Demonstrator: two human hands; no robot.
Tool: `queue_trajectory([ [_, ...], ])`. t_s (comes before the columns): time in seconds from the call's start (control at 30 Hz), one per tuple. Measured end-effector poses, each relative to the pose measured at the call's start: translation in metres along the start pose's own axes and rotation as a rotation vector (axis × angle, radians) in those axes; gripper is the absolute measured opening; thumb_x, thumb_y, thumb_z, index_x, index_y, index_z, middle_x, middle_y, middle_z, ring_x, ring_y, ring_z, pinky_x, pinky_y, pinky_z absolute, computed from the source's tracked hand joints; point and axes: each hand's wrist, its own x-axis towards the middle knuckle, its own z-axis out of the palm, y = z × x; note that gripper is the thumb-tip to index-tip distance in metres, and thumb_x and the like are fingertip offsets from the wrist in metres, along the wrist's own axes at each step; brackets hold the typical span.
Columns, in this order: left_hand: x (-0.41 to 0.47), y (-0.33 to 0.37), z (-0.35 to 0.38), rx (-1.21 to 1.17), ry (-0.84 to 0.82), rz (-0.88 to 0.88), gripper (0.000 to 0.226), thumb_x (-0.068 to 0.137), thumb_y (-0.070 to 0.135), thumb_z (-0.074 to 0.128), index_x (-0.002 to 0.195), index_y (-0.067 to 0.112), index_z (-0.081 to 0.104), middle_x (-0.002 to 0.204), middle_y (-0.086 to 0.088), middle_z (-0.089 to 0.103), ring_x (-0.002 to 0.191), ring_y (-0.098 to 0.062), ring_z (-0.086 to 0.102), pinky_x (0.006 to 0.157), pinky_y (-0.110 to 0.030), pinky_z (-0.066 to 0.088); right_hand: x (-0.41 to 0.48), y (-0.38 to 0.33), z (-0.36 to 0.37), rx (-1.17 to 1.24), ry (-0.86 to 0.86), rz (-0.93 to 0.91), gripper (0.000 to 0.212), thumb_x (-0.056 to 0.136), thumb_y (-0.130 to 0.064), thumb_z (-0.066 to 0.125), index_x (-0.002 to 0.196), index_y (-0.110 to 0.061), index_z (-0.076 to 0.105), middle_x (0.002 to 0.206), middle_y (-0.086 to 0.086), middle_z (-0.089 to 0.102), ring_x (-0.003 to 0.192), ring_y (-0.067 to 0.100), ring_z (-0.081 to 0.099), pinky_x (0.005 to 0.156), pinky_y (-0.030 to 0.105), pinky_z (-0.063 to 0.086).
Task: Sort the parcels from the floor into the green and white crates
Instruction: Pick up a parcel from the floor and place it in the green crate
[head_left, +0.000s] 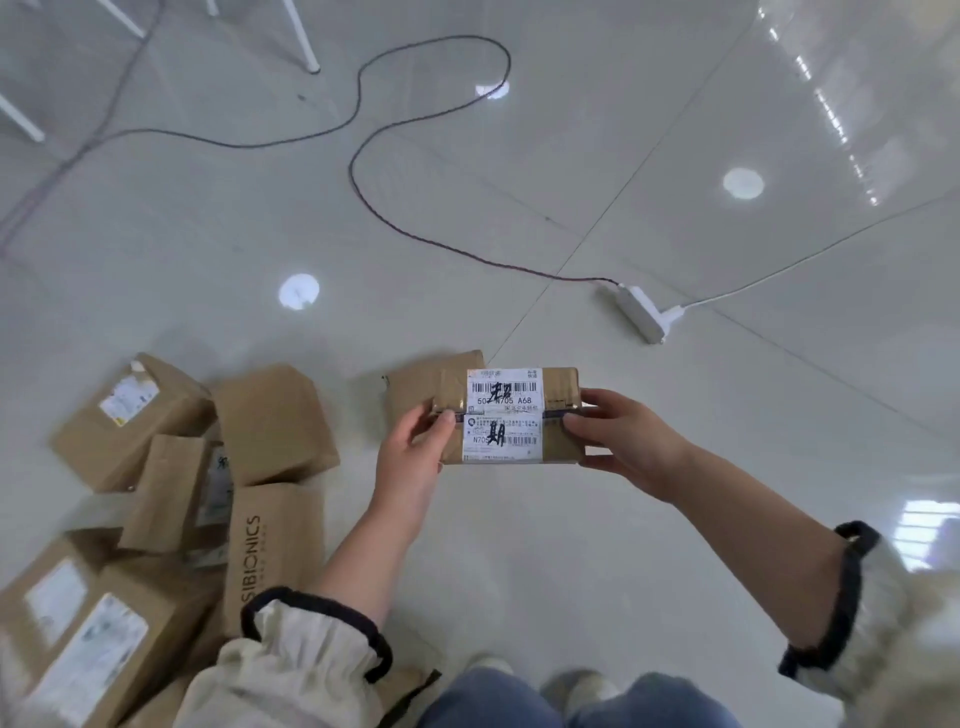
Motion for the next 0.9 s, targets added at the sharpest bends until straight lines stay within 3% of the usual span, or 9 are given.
queue_trajectory([
  [0.13,-0.066,0.127,-0.019,-0.008,-0.047,0.065,0.011,0.093,0.022,0.059,0.100,0.029,0.065,0.097,0.011,0.072,0.089,-0.007,0.067,0.083,-0.036,0.052,-0.108,-0.102,0.014,-0.044,-0.015,-0.080,0.039,0.093,-0.011,0.056,0.131,-0.021,0.053,0.120,0.003,0.065,0.100,0.015,0.063,0.081,0.030,0.051],
  [0.2,-0.099,0.195,-0.032,0.003,-0.058,0.121,0.011,0.093,0.025,0.059,0.097,0.033,0.065,0.099,0.011,0.072,0.090,-0.006,0.067,0.082,-0.033,0.052,-0.165,-0.157,0.024,-0.045,-0.040,-0.130,0.040,0.092,-0.009,0.056,0.131,-0.020,0.053,0.119,0.001,0.066,0.102,0.016,0.063,0.087,0.033,0.051],
  [0.33,-0.173,0.332,-0.066,-0.039,-0.051,0.196,0.012,0.095,0.027,0.056,0.098,0.035,0.064,0.092,0.015,0.073,0.074,0.006,0.066,0.066,-0.025,0.047,-0.280,-0.259,0.055,0.040,0.010,-0.256,0.048,0.091,-0.005,0.057,0.136,-0.016,0.044,0.123,0.005,0.062,0.101,0.017,0.063,0.080,0.030,0.053],
  [0.43,-0.231,0.425,-0.090,-0.060,-0.043,0.267,0.012,0.095,0.027,0.054,0.095,0.033,0.064,0.081,0.017,0.072,0.069,0.004,0.065,0.067,-0.029,0.045,-0.359,-0.325,0.079,-0.005,0.042,-0.395,0.047,0.091,-0.004,0.056,0.135,-0.018,0.047,0.121,-0.001,0.063,0.098,0.008,0.065,0.078,0.025,0.052],
  [0.53,-0.285,0.502,-0.110,-0.086,-0.050,0.353,0.012,0.095,0.027,0.054,0.094,0.033,0.065,0.084,0.016,0.071,0.073,-0.001,0.063,0.068,-0.030,0.044,-0.430,-0.382,0.100,-0.083,0.061,-0.539,0.049,0.090,0.000,0.054,0.133,-0.021,0.051,0.123,-0.005,0.063,0.096,0.003,0.066,0.082,0.022,0.050],
  [0.67,-0.336,0.586,-0.124,-0.112,-0.087,0.511,0.016,0.095,0.024,0.054,0.097,0.034,0.066,0.082,0.019,0.072,0.069,0.006,0.063,0.070,-0.033,0.043,-0.500,-0.441,0.120,-0.101,0.156,-0.766,0.053,0.087,0.007,0.054,0.129,-0.026,0.053,0.121,-0.005,0.064,0.093,0.001,0.066,0.077,0.015,0.049],
  [0.8,-0.371,0.641,-0.117,-0.152,-0.133,0.657,0.027,0.095,0.022,0.054,0.089,0.043,0.070,0.085,0.020,0.072,0.072,0.008,0.065,0.069,-0.032,0.045,-0.547,-0.477,0.124,-0.096,0.239,-0.938,0.053,0.088,0.005,0.053,0.109,-0.044,0.056,0.102,-0.021,0.070,0.091,-0.003,0.066,0.075,0.009,0.048],
  [0.9,-0.388,0.665,-0.107,-0.159,-0.168,0.722,0.031,0.095,0.026,0.054,0.087,0.052,0.068,0.088,0.023,0.072,0.074,0.009,0.065,0.069,-0.031,0.044,-0.568,-0.491,0.118,-0.080,0.270,-1.007,0.050,0.090,0.003,0.053,0.116,-0.039,0.057,0.111,-0.013,0.068,0.093,-0.001,0.067,0.074,0.009,0.049],
])
